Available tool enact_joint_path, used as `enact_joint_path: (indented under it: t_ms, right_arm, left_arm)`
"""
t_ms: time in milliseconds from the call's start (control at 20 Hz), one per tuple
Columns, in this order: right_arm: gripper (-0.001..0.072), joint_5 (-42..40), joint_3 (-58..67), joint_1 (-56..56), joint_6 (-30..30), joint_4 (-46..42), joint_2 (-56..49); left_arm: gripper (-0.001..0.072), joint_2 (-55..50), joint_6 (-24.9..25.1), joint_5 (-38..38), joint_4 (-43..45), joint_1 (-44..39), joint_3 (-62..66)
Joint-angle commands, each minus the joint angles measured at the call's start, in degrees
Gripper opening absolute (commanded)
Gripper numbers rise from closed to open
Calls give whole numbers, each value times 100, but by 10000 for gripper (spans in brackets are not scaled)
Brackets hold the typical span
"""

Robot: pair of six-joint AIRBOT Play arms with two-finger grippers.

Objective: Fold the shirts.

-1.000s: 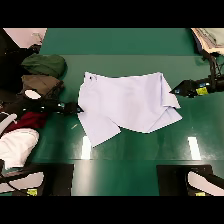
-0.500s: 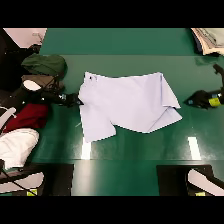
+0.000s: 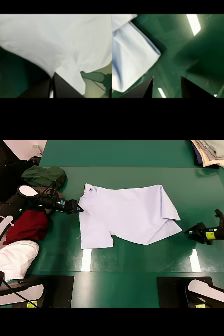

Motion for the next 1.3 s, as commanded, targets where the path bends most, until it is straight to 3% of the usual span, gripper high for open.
enact_joint_path:
  t_ms: [0,100,250,300,500,800,1250]
  right_arm:
    - [405,-470,-109,282,-118,302,-308]
    - [361,-734,-107,575,-118,297,-302]
    - [360,-1010,-20,883,-116,291,-295]
    - [319,-1038,31,940,-116,289,-293]
    - [13,-756,396,1058,-120,293,-291]
    - [11,-7,1746,1058,35,291,949]
    - [10,-1270,4920,1056,389,278,2828]
  left_arm:
    - [28,4,-37,133,2,-2,15]
    - [27,2,-37,212,0,-2,15]
    - [28,2,-37,254,0,-2,15]
    - [28,2,-37,254,0,-2,15]
    - [27,15,-70,138,0,-2,17]
    - [27,1311,-358,177,472,0,588]
    - [27,2758,-501,133,461,-2,4804]
